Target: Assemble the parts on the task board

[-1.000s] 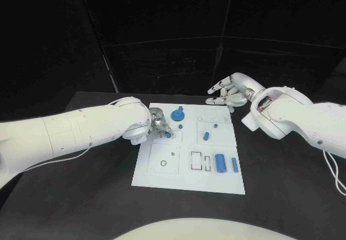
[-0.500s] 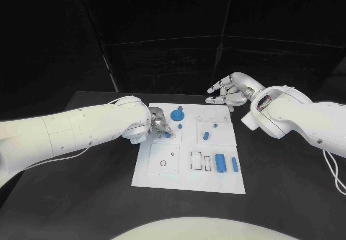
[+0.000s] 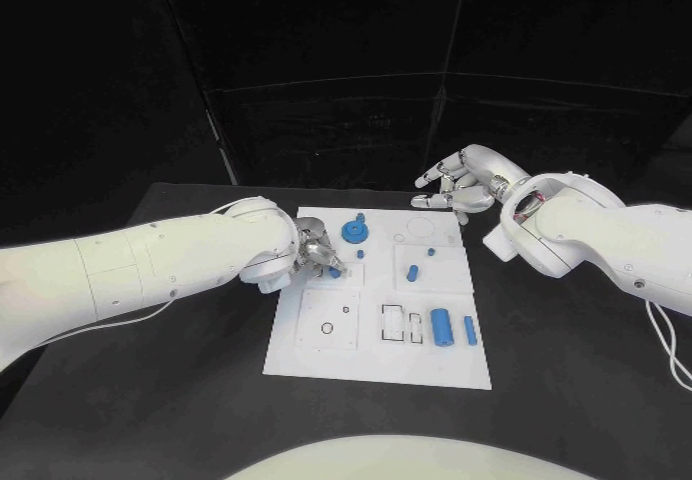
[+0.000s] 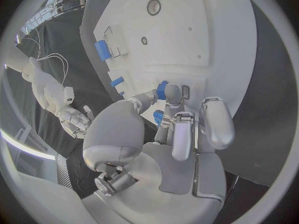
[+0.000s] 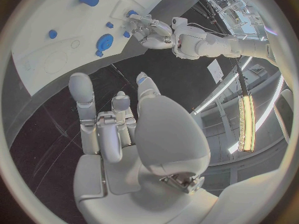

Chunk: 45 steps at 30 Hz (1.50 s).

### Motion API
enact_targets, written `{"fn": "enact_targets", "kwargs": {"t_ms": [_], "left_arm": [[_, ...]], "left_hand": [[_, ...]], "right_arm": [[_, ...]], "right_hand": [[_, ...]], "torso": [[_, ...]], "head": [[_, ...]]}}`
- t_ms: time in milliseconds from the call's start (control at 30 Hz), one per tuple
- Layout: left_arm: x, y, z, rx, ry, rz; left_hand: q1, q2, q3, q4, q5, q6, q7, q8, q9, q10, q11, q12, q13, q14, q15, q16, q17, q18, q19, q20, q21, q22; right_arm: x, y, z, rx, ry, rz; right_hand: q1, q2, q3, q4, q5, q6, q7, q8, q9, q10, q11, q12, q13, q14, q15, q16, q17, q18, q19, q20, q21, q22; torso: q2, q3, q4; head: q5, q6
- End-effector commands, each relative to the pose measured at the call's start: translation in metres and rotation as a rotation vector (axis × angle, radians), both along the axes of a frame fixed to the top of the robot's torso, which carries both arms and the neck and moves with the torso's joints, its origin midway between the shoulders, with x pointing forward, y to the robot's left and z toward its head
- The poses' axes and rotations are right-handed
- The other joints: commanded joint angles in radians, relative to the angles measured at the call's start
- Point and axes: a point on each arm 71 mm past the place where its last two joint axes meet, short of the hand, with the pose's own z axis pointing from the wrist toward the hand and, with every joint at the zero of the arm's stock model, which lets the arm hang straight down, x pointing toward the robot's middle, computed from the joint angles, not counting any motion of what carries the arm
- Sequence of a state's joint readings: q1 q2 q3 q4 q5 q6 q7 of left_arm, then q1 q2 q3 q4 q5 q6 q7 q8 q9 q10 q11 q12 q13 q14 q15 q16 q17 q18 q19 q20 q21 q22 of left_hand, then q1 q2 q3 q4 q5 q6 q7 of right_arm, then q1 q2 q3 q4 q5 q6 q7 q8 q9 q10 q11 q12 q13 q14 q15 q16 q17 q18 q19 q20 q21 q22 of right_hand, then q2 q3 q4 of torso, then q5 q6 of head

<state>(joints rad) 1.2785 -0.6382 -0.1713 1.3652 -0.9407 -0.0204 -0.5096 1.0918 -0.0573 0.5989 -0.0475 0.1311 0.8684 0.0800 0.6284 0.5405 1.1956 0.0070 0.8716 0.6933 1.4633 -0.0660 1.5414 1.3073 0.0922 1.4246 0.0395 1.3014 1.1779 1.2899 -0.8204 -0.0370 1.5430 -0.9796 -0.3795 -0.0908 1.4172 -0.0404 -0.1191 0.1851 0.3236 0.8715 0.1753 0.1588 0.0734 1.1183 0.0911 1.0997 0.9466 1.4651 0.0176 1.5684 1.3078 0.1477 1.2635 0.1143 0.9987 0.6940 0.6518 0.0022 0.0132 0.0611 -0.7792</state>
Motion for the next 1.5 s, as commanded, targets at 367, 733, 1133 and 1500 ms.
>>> {"fn": "enact_targets", "kwargs": {"t_ms": [367, 733, 1133, 1500], "left_arm": [[-0.005, 0.006, 0.007, -0.126, -0.155, 0.047], [-0.007, 0.010, 0.000, -0.116, -0.154, 0.086], [-0.008, 0.009, -0.008, -0.084, -0.126, 0.087], [-0.011, 0.006, -0.011, -0.061, -0.082, 0.061]], "left_hand": [[0.017, 0.002, 0.138, -0.142, 0.002, 0.008, -0.009, 0.007, 0.004, 0.029, -0.017, 0.013, 0.007, 0.099, -0.008, 0.005, 0.229, -0.010, 0.006, -0.004, 0.007, 0.006], [0.018, 0.001, 0.138, -0.142, 0.002, 0.009, -0.009, 0.008, 0.004, 0.035, -0.018, 0.021, 0.015, 0.100, -0.009, 0.007, 0.232, -0.012, 0.009, -0.005, 0.012, 0.013], [0.018, 0.000, 0.138, -0.142, 0.002, 0.009, -0.009, 0.009, 0.004, 0.037, -0.018, 0.022, 0.017, 0.100, -0.009, 0.008, 0.233, -0.012, 0.011, -0.005, 0.014, 0.016], [0.019, -0.001, 0.138, -0.142, 0.003, 0.010, -0.010, 0.010, 0.004, 0.040, -0.019, 0.027, 0.022, 0.101, -0.009, 0.009, 0.233, -0.013, 0.012, -0.005, 0.015, 0.018]], "right_arm": [[0.000, -0.001, 0.001, 0.004, -0.004, 0.007], [0.000, -0.001, 0.001, 0.004, -0.003, 0.006], [0.000, -0.001, 0.001, 0.004, -0.003, 0.006], [0.001, -0.001, 0.001, 0.004, -0.003, 0.007]], "right_hand": [[-0.001, 0.010, -0.002, 0.010, 0.008, -0.009, 0.000, 0.003, 0.000, -0.003, -0.002, 0.006, -0.001, 0.106, -0.003, 0.002, 0.263, 0.008, 0.007, -0.001, -0.006, -0.002], [-0.001, 0.010, -0.002, 0.010, 0.008, -0.009, 0.000, 0.003, 0.000, -0.003, -0.002, 0.006, -0.001, 0.106, -0.003, 0.002, 0.263, 0.008, 0.007, -0.001, -0.006, -0.002], [-0.001, 0.010, -0.002, 0.010, 0.008, -0.009, 0.000, 0.003, 0.000, -0.003, -0.002, 0.006, -0.001, 0.106, -0.003, 0.002, 0.263, 0.008, 0.007, -0.001, -0.006, -0.002], [-0.001, 0.010, -0.002, 0.010, 0.008, -0.009, 0.000, 0.003, 0.000, -0.003, -0.002, 0.006, -0.001, 0.106, -0.003, 0.002, 0.263, 0.008, 0.007, -0.001, -0.006, -0.002]], "torso": [[0.000, 0.0004, 0.0007], [0.000, -0.0002, 0.0001], [0.001, -0.0002, -0.0005], [0.001, 0.0002, -0.0001]], "head": [[0.001, -0.003], [0.004, -0.004], [0.004, -0.003], [0.003, -0.005]]}}
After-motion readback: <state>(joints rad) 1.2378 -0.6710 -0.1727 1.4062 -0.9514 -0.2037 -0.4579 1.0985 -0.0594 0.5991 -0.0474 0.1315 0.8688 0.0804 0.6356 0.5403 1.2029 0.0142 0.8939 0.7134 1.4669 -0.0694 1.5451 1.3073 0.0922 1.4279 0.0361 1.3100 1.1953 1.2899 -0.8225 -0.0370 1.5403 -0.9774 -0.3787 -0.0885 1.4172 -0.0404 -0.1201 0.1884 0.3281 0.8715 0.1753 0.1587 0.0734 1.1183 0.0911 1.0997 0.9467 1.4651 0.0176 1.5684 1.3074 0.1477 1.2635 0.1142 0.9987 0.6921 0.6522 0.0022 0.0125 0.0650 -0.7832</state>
